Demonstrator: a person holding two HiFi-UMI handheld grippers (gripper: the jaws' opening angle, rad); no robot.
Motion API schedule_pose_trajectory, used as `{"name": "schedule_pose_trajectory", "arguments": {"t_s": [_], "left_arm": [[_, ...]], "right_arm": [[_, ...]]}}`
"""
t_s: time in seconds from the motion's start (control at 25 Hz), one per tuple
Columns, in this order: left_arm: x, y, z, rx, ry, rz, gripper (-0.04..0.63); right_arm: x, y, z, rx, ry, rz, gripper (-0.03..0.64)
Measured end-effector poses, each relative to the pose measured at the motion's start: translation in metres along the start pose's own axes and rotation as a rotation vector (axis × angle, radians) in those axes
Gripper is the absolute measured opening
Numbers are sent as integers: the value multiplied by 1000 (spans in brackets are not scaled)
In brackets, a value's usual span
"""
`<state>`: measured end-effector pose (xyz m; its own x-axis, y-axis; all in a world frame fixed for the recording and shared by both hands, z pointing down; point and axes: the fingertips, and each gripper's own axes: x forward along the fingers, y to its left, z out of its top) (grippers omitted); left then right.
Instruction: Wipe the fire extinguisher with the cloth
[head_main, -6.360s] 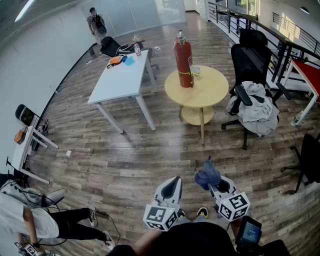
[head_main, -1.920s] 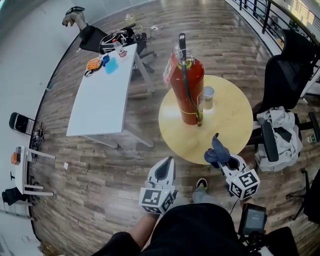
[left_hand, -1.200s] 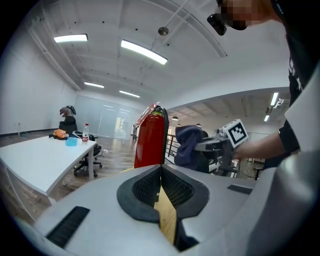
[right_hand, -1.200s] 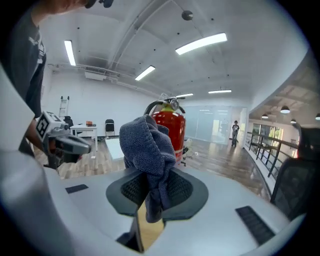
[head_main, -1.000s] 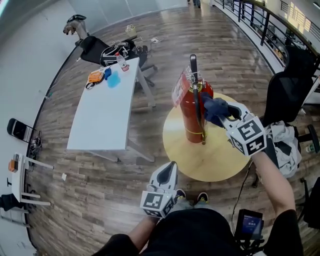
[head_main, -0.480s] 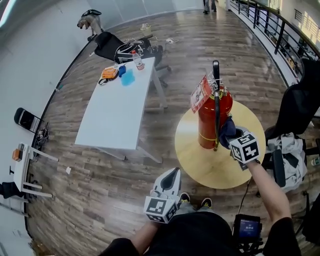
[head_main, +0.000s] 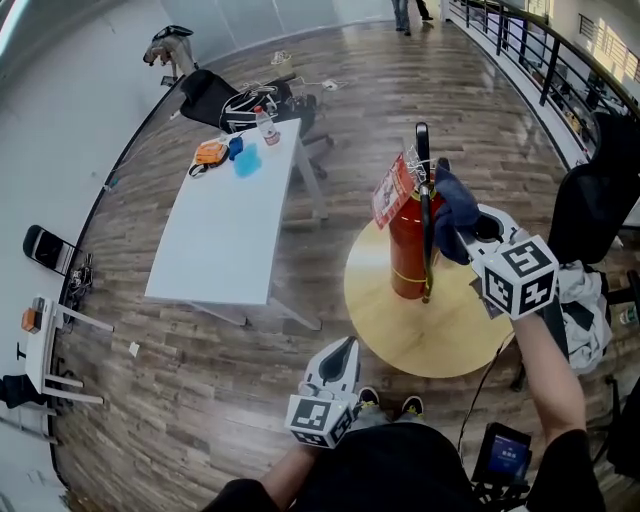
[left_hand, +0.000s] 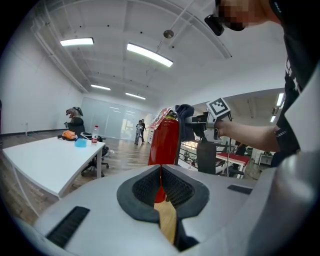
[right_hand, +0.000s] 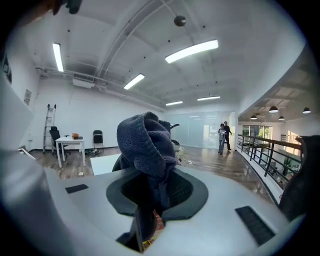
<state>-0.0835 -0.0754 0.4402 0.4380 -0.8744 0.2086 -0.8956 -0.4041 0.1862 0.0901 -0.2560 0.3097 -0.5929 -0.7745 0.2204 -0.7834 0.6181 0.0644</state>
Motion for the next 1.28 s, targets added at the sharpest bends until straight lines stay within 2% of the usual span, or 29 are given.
{"name": "schedule_pose_trajectory", "arguments": {"t_s": [0.08, 0.12, 0.2, 0.28, 0.36, 0.4, 0.52, 0.6, 0.76, 0.88, 0.96, 1.08, 1.2, 1.28], "left_arm": [[-2, 5, -2, 5, 1, 8, 23], [-2, 7, -3, 3, 3, 13, 23], [-3, 12, -5, -3, 6, 23, 23], [-5, 14, -5, -8, 12, 31, 23], [-8, 16, -5, -12, 14, 36, 23], [-9, 18, -6, -15, 14, 38, 23], [-9, 22, -10, -22, 22, 47, 23], [-7, 22, -11, -21, 25, 39, 23], [4, 16, -7, -8, 14, 9, 23], [9, 11, -3, -14, 6, -7, 23], [9, 11, -2, -10, 4, -12, 23], [8, 14, -2, -11, 6, -9, 23], [5, 18, 0, -13, -3, -1, 23], [5, 21, 1, -10, -5, 3, 23]], "right_arm": [[-2, 1, -29, 67, 17, 5, 72], [0, 3, -54, 105, 65, 15, 71], [14, 8, -120, 144, 221, 31, 72], [31, 11, -186, 130, 382, 14, 72], [40, 10, -227, 143, 470, -6, 72], [42, 9, -233, 154, 487, -7, 72], [37, 11, -209, 95, 469, 15, 72], [28, 14, -163, 33, 393, 43, 72], [8, 28, -57, -22, 233, 131, 72], [1, 31, -15, 9, 173, 170, 72], [1, 25, 6, 30, 131, 148, 72], [11, 20, 7, 48, 141, 124, 72], [4, 22, -10, 167, 124, 152, 72], [2, 25, -41, 238, 181, 176, 72]]}}
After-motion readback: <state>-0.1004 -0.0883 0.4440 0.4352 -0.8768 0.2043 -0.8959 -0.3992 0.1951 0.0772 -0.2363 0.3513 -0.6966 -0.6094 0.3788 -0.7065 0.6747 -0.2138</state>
